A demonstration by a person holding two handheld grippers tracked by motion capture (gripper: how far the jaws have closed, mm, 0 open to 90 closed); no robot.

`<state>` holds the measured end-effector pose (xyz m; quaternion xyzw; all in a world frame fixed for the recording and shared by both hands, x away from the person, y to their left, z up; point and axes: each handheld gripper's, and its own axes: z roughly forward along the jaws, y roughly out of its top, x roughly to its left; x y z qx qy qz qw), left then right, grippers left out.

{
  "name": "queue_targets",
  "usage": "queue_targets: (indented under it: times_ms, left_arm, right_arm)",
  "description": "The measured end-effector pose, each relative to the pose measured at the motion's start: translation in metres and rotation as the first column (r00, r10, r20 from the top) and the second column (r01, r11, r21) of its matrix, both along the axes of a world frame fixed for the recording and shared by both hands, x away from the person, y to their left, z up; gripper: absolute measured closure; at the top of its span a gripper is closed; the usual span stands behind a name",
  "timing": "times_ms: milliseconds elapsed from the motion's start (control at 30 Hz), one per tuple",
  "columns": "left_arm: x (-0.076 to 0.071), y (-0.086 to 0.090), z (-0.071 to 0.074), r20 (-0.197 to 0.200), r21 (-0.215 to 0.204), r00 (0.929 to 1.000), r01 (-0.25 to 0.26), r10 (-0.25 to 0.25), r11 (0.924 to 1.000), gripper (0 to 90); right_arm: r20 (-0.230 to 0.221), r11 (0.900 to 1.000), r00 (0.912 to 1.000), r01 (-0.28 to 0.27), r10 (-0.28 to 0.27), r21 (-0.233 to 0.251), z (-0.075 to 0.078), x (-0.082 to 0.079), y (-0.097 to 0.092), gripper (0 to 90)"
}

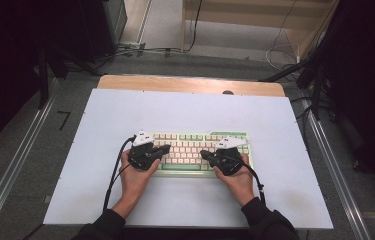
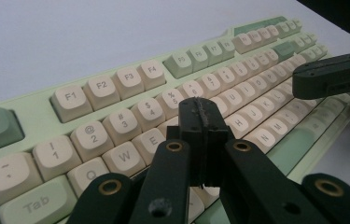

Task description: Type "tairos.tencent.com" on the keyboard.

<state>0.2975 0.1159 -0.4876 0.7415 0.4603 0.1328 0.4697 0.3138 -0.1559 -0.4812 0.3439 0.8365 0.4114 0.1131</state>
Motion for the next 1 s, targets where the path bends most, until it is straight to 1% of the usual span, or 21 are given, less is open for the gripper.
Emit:
queue_targets:
  times_ms: [200, 300, 500, 667, 833, 933, 1000]
  left_arm:
    - [0.004, -0.006, 0.000, 0.006, -0.002, 1.0000, 0.001, -0.001, 1.0000, 90.0]
    - [0.006, -0.009, 0.000, 0.011, 0.019, 0.9999, 0.007, -0.007, 0.9998, 90.0]
    - [0.010, -0.017, -0.001, 0.009, 0.017, 0.9998, 0.015, -0.016, 0.9997, 90.0]
    - [0.012, -0.022, -0.003, 0.011, 0.031, 0.9997, 0.021, -0.022, 0.9993, 90.0]
    - [0.014, -0.025, -0.004, 0.008, 0.030, 0.9997, 0.023, -0.023, 0.9993, 90.0]
    - [0.015, -0.026, -0.004, 0.008, 0.043, 0.9997, 0.022, -0.022, 0.9988, 90.0]
    - [0.016, -0.026, -0.005, 0.007, 0.043, 0.9997, 0.022, -0.022, 0.9988, 90.0]
  right_arm:
    - [-0.002, 1.0000, 1.0000, 0.001, -0.001, -0.003, -0.001, 0.001, 0.001, 88.1]
    - [-0.005, 1.0000, 1.0000, 0.002, -0.002, -0.002, -0.001, 0.000, 0.001, 88.1]
    - [-0.006, 1.0000, 1.0000, 0.002, -0.002, -0.002, -0.001, 0.000, 0.001, 88.1]
    - [-0.003, 1.0000, 1.0000, 0.002, -0.002, 0.000, 0.000, 0.000, 0.001, 88.1]
    - [-0.004, 1.0000, 1.0000, 0.003, -0.003, 0.001, -0.001, 0.000, 0.001, 88.1]
    - [-0.004, 1.0000, 1.0000, 0.001, -0.001, 0.002, 0.000, 0.000, 0.002, 88.1]
    - [-0.003, 1.0000, 1.0000, 0.000, 0.000, 0.003, 0.000, 0.000, 0.002, 88.1]
